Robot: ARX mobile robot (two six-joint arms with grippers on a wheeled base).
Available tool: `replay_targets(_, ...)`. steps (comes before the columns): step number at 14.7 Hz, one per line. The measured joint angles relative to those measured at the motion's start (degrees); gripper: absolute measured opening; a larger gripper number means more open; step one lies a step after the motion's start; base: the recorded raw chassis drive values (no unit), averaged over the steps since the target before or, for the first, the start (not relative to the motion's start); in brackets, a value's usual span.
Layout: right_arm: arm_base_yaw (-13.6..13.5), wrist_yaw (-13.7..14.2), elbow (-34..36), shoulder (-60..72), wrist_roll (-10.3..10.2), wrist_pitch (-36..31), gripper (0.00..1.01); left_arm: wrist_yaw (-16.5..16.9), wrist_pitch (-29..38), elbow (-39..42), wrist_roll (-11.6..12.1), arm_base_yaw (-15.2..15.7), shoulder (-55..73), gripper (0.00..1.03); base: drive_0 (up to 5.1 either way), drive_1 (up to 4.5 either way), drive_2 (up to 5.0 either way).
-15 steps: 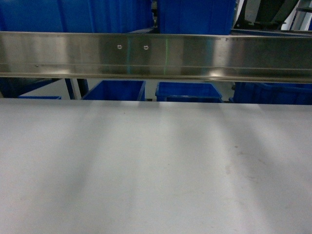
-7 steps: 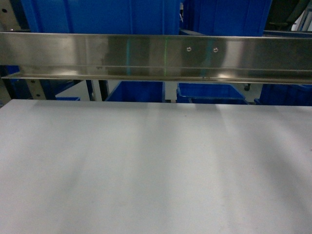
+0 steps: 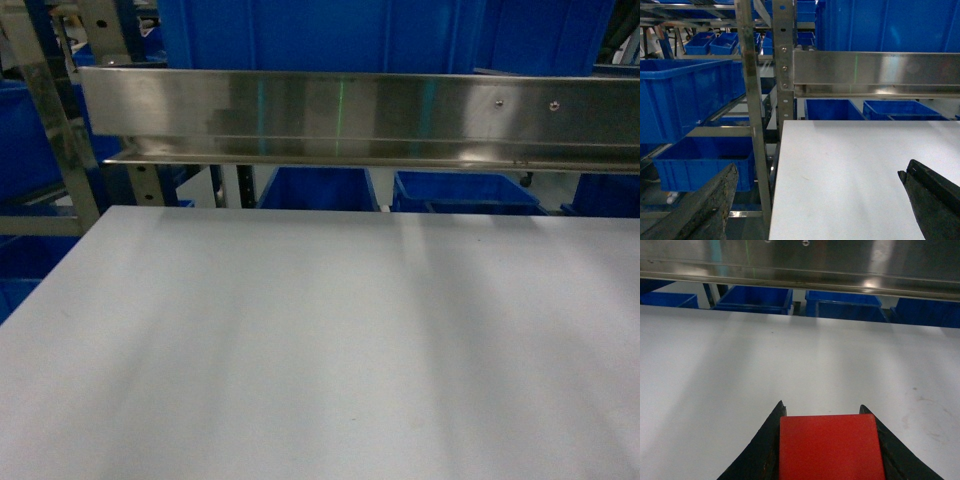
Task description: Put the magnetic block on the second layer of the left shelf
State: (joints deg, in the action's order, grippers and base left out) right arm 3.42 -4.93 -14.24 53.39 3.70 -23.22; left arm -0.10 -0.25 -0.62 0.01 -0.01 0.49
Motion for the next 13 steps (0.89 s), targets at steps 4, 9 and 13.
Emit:
replay_targets(4,0.0,-0.1,0.0,-0.1,0.0,0.0,0.34,0.0,0.0,0.0,0.0,0.0,0.0,0.98,-4.9,1.52,3.4)
replay_targets(9,0.0,0.0,0.0,-0.2,0.0,0.0,0.34,0.1,0.0,0.0,0.0,0.0,0.0,0.98,-4.9,1.51,3.3)
replay_targets(13,0.0,0.0,0.0,0.0,0.0,-0.1,0.34,0.1,0.0,0.0,0.0,0.0,0.0,0.98,-4.8,1.57,3.4)
